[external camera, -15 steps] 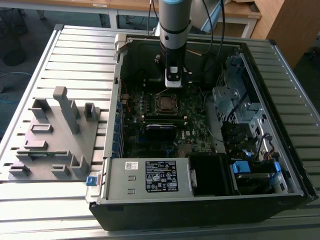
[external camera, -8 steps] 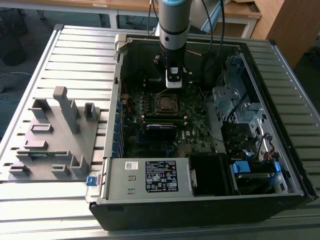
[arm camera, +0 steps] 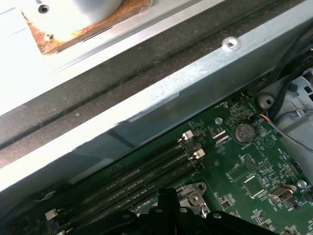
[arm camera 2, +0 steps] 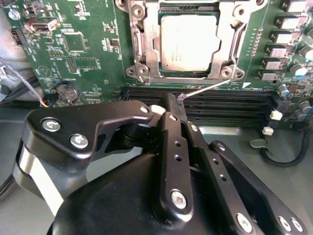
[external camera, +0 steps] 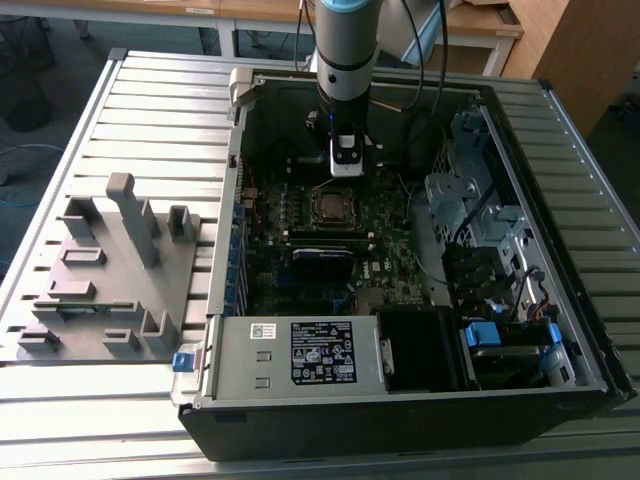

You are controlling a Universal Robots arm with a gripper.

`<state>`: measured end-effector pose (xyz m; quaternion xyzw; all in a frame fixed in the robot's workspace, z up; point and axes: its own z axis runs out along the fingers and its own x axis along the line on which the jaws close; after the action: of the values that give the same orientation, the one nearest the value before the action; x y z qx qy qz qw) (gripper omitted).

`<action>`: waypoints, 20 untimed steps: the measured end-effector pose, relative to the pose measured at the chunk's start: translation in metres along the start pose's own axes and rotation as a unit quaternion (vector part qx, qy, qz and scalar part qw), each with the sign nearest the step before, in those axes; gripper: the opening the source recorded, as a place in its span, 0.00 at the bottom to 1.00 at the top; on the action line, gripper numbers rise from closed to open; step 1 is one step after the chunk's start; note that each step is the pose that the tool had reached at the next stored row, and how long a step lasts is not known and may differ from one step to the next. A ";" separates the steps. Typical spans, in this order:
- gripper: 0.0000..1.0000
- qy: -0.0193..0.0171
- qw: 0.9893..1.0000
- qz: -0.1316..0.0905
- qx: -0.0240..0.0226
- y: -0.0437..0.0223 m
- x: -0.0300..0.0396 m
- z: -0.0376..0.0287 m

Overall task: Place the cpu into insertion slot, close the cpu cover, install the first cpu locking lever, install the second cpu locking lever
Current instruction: 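Install the first cpu locking lever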

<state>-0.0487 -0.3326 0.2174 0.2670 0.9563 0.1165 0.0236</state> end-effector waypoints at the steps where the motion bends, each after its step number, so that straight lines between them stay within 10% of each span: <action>1: 0.10 0.000 1.000 -0.002 0.000 -0.0002 0.0005 0.0005; 20: 0.10 -0.003 1.000 -0.013 0.008 0.0001 0.0041 0.0069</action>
<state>-0.0514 -0.3289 0.2108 0.2549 0.9606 0.1077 0.0257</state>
